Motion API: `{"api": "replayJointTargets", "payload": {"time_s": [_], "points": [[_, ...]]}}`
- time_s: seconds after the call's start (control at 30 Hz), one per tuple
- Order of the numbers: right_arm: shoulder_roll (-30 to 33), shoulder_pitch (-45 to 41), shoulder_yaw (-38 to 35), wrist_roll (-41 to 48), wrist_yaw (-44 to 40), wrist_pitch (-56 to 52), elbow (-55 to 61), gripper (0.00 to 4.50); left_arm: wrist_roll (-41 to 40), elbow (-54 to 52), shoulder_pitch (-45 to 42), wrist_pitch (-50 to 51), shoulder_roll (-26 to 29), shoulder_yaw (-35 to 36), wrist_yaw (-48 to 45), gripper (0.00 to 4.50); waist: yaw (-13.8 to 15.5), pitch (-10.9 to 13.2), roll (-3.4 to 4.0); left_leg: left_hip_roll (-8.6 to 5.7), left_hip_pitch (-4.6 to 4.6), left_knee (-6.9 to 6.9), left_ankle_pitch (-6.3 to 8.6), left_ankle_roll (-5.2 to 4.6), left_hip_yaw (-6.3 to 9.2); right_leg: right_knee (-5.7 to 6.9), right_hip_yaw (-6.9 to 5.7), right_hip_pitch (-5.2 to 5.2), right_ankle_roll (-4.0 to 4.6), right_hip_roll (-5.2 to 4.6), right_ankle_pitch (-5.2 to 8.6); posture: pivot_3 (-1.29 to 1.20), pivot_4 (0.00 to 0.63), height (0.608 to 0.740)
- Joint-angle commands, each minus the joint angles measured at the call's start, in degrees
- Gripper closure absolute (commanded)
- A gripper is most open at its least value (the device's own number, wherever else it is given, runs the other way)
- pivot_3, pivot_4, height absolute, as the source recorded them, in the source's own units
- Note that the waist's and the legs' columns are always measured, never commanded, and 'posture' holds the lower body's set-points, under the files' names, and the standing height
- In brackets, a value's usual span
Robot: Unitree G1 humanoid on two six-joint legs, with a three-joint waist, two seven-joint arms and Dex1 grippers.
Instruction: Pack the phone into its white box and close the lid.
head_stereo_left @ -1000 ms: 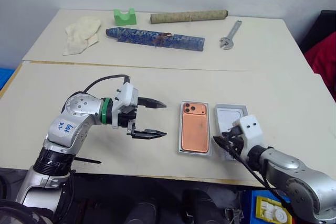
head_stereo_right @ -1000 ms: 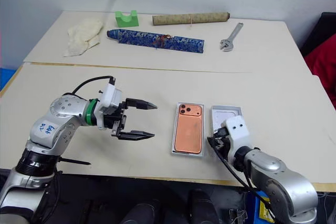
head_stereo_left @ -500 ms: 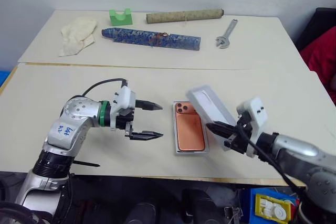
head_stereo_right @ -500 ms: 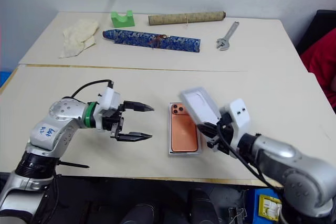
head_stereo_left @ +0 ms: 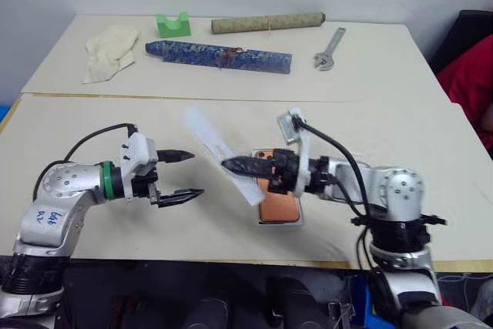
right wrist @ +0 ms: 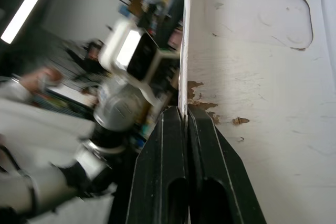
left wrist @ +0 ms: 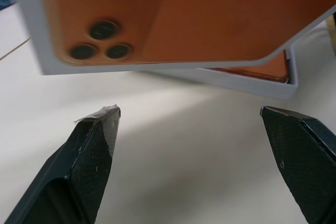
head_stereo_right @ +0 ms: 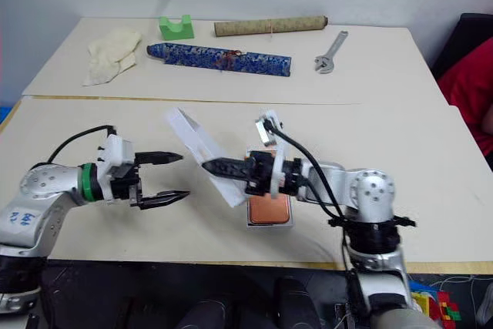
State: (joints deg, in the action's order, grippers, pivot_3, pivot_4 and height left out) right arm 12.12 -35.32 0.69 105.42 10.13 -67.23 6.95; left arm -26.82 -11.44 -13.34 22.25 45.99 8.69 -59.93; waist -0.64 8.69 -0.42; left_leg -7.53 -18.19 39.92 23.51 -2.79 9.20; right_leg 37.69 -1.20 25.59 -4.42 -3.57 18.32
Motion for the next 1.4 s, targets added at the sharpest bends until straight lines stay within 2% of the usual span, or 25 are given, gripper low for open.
{"api": "replayJointTargets", "payload": {"time_s": [0.03,0.17,0.4,0.47,0.8,0.9,1.03,1.1,1.27,1.4], "points": [[-1.43,1.97,2.21,3.14,3.92,3.56,-3.3,4.5,-1.19,-2.63,1.57,-0.32,1.15,2.96,0.14,0.53,0.02,0.01,0.06,0.0,0.02,0.0,0.0,0.0,0.0,0.01,-0.04,0.0,0.07,0.0,-0.04,0.0,0.15,0.74],[-1.97,6.75,3.38,-0.2,5.5,5.39,-6.14,4.5,1.12,-0.3,0.61,-1.53,1.11,1.61,0.33,1.69,0.07,0.0,0.07,0.01,0.04,-0.01,0.0,0.0,0.08,0.04,-0.22,-0.02,0.43,0.01,-0.25,0.0,0.15,0.74],[0.8,12.5,2.21,-10.28,3.35,7.98,-3.54,4.5,7.16,8.17,-6.1,-6.48,-1.36,-5.44,-0.09,3.96,0.03,-0.25,0.54,0.06,0.09,-0.05,0.01,0.01,-0.03,-0.02,-0.19,-0.08,0.42,0.03,-0.27,0.0,0.15,0.74],[1.4,14.7,0.92,-8.62,3.87,8.73,-0.19,4.5,9.09,12.52,-9.66,-8.82,-3.4,-8.36,-0.6,4.48,0.47,-0.38,0.61,0.05,0.1,-0.09,0.01,0.0,-0.06,-0.02,-0.14,-0.09,0.4,0.02,-0.28,0.0,0.15,0.74],[5.84,21.23,0.22,-9.02,4.55,11.92,12.71,4.5,13.42,28.37,-23.2,-16.23,-15.59,-16.87,-4.43,4.48,0.54,-0.46,0.5,-0.1,0.05,0.07,0.05,-0.08,0.05,-0.01,-0.1,-0.09,0.34,-0.07,-0.33,0.0,0.15,0.74],[7.63,22.75,-0.43,-8.22,4.66,13.17,15.01,3.89,14.21,31.11,-25.12,-17.8,-18.54,-18.3,-5.59,4.5,0.72,-0.48,0.47,-0.09,0.04,0.08,0.05,-0.09,0.06,-0.02,-0.07,-0.09,0.33,-0.07,-0.34,0.0,0.15,0.74],[11.8,24.72,-2.46,-8.25,3.03,14.03,20.02,2.55,14.66,33.95,-26.54,-19.23,-20.69,-18.74,-6.17,4.5,0.6,-0.48,0.47,-0.08,-0.02,0.1,0.06,-0.1,0.02,-0.06,-0.01,-0.05,0.31,-0.05,-0.35,0.0,0.15,0.74],[14.71,25.82,-5.07,-5.81,2.79,15.15,22.51,1.84,14.78,35.21,-27.21,-19.69,-21.77,-18.8,-6.29,4.5,0.77,-0.47,0.47,-0.06,-0.04,0.11,0.06,-0.1,0.03,-0.07,0.0,-0.03,0.31,-0.03,-0.35,0.0,0.15,0.74],[25.8,29.34,-17.67,1.45,-2.87,17.61,26.43,0.13,15.39,38.19,-29.17,-21.07,-25.45,-19.23,-5.97,4.5,1.65,-0.46,0.46,-0.09,-0.18,0.15,0.06,-0.2,0.02,-0.3,0.02,-0.05,0.14,-0.04,-0.44,0.0,0.15,0.74],[33.23,32.16,-23.35,0.12,-12.63,15.63,28.39,0.06,15.13,38.9,-30.48,-21.39,-27.18,-18.22,-5.19,4.5,2.1,-0.44,0.42,-0.02,-0.21,0.12,0.06,-0.21,-0.01,-0.41,0.02,-0.05,0.11,0.01,-0.46,0.0,0.15,0.74]]}}
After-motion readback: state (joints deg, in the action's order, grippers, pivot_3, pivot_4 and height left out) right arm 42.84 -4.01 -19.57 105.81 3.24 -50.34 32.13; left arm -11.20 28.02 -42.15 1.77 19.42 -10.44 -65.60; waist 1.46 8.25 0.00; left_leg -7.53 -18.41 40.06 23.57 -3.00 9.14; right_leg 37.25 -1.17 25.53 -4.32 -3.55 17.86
